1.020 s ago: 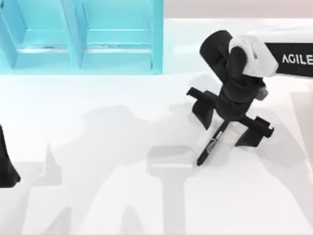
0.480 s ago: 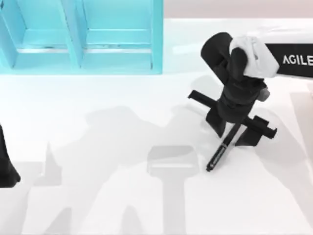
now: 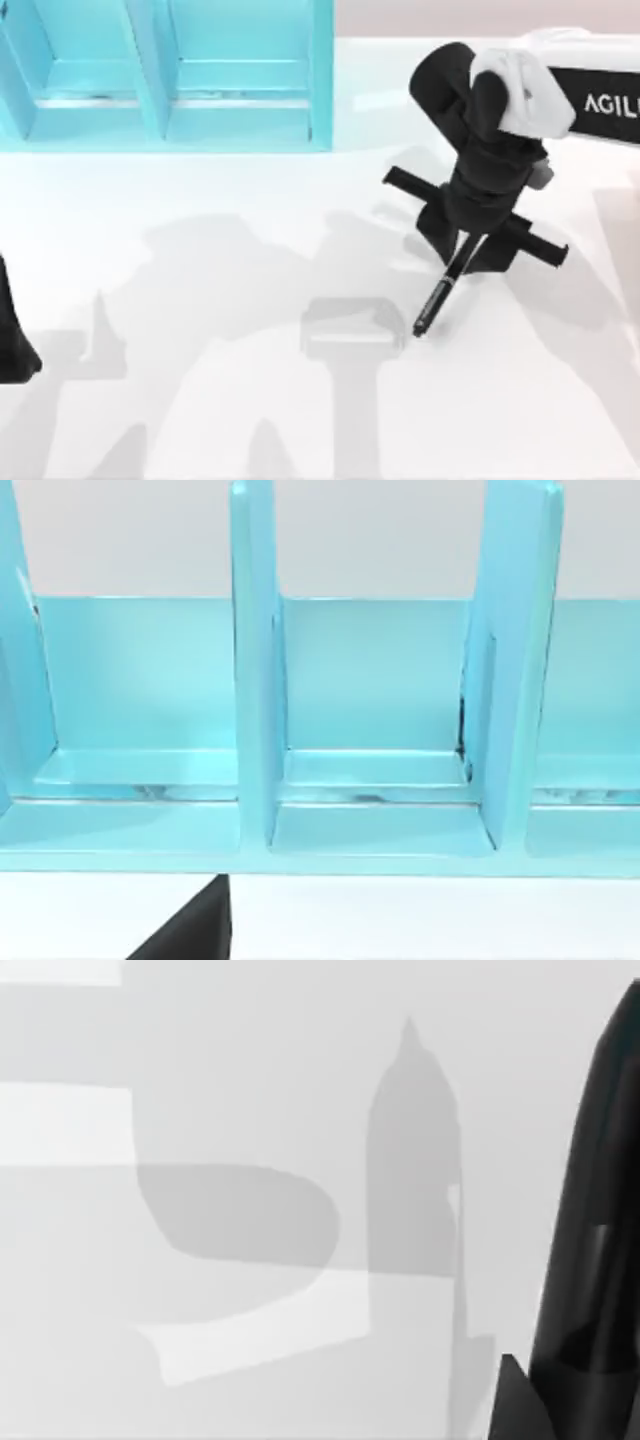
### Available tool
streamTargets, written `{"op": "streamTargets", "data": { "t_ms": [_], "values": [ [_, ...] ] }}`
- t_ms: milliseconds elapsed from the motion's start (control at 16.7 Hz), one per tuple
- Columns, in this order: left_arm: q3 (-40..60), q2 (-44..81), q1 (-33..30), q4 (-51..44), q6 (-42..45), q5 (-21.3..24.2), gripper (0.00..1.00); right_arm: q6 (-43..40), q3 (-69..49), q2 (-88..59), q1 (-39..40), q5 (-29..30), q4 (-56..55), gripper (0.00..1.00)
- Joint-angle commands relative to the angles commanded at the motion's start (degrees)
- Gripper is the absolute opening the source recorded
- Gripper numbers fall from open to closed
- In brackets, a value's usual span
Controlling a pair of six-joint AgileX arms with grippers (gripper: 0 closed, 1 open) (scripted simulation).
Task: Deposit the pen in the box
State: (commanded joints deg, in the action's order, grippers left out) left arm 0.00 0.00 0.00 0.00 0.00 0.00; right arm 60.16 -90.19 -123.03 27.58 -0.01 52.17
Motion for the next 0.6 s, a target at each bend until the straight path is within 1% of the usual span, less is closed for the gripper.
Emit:
{"op": "streamTargets", "data": {
  "t_ms": [300,420,600],
  "values": [
    [0.00,0.00,0.00,0.00,0.00,0.00,1.00,0.04,-8.82,3.07,-0.28,0.00,13.58,0.00],
    [0.00,0.00,0.00,0.00,0.00,0.00,1.00,0.00,-10.90,4.16,-0.43,-0.02,15.84,0.00],
    [0.00,0.00,0.00,0.00,0.00,0.00,1.00,0.02,-11.11,4.26,-0.45,-0.02,16.06,0.00]
  ]
}}
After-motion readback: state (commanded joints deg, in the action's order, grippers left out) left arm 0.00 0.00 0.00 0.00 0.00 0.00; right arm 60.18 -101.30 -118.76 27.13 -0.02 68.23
